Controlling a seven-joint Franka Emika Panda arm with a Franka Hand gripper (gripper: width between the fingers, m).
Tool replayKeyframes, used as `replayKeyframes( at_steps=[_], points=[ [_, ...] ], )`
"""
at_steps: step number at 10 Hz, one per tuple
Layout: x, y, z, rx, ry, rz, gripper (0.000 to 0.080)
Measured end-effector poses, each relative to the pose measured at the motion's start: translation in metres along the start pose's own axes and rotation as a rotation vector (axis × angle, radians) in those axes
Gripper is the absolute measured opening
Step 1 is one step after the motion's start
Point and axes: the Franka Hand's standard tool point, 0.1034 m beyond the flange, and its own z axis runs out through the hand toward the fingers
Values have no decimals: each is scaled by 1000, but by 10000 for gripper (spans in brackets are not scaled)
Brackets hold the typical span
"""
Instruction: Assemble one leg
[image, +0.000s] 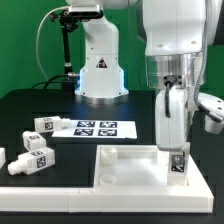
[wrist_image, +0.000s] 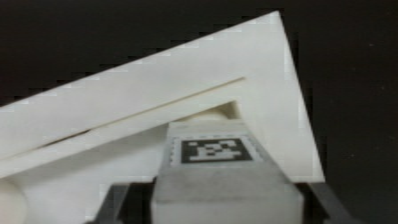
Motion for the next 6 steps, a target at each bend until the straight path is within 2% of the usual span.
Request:
replayKeyframes(
  at_steps=[1,2,3,6],
  points=[
    [0,0,0,0,0,-6,286],
    [0,0,0,0,0,-15,477],
    [-1,1,0,3,2,-91,607],
    [-8,4,-6,17,0,-454,647]
  ],
)
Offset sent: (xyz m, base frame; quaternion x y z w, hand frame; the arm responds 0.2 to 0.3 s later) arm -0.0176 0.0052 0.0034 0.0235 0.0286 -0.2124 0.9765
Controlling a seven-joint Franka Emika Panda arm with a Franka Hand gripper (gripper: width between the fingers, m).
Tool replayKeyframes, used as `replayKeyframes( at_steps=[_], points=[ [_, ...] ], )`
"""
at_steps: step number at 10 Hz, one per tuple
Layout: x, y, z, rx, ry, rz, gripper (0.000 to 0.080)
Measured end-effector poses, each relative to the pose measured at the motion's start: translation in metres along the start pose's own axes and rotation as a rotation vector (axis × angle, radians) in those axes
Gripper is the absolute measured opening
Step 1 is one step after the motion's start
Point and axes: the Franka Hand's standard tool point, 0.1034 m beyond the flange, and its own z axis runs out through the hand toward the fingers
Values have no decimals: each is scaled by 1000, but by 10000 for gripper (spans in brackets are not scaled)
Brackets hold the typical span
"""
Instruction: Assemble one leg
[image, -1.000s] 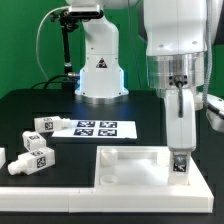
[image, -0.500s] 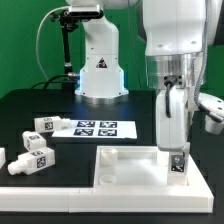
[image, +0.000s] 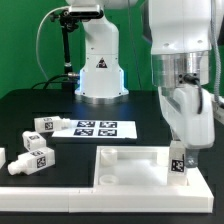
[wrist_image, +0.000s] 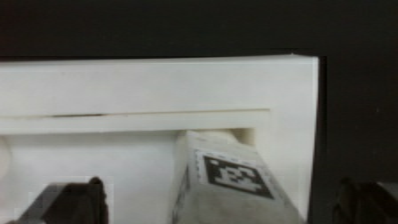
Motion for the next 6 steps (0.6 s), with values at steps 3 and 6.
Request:
replayKeyframes(
  at_steps=[3,6],
  points=[
    [9,-10,-40,35,-15,-214,648],
    [9,-11,-39,38,-15,-212,648]
  ],
)
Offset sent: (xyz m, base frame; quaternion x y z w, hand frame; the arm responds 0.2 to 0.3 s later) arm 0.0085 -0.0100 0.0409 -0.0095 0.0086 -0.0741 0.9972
